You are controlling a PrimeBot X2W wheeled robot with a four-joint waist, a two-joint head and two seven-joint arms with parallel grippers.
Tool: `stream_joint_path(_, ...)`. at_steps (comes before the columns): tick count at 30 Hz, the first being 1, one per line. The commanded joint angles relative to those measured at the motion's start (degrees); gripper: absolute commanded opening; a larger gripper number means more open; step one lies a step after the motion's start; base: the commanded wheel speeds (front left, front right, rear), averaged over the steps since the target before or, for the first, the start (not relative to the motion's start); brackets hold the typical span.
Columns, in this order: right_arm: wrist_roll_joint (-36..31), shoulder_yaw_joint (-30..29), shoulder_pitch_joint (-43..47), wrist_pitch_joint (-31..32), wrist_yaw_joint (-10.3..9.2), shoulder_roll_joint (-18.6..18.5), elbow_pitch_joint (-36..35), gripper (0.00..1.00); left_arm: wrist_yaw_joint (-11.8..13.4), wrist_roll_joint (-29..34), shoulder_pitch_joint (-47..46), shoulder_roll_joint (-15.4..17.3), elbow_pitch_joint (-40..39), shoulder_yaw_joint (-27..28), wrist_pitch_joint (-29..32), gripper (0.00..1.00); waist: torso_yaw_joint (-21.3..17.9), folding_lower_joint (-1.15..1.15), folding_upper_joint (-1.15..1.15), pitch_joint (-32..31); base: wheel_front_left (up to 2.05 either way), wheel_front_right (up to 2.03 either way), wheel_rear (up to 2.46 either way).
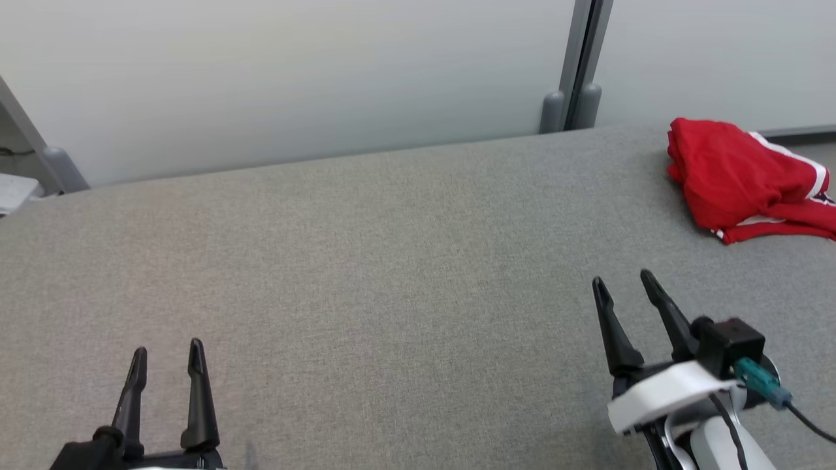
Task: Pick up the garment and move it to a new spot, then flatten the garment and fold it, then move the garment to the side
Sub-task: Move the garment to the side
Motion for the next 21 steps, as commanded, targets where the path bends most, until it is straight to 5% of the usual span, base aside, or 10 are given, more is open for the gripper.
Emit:
stream_joint_path(1, 0.49, 1.25, 0.26, -0.35, -0.01, -0.28, -2.86, 1.0, -0.29, 1.27, -0.75, 0.2, -1.57, 1.92, 0.07, 1.0, 0.64, 0.0, 0.0, -1.49, 0.0, 0.0, 0.0)
stream_joint_path(11, -0.16, -1.27, 10.06, -0.35, -0.01, -0.05, -11.94, 1.0, -0.48, 3.19, 4.22, 0.08, -4.65, 1.6, 0.07, 1.0, 1.68, 0.0, 0.0, -3.85, 0.0, 0.0, 0.0)
stream_joint_path(21, -0.2, -0.8, 13.41, -0.35, -0.01, 0.3, -11.99, 1.0, 1.02, 5.49, 6.39, 0.07, -3.88, 0.67, 0.07, 1.0, 2.39, 0.0, 0.0, -5.07, 0.0, 0.0, 0.0)
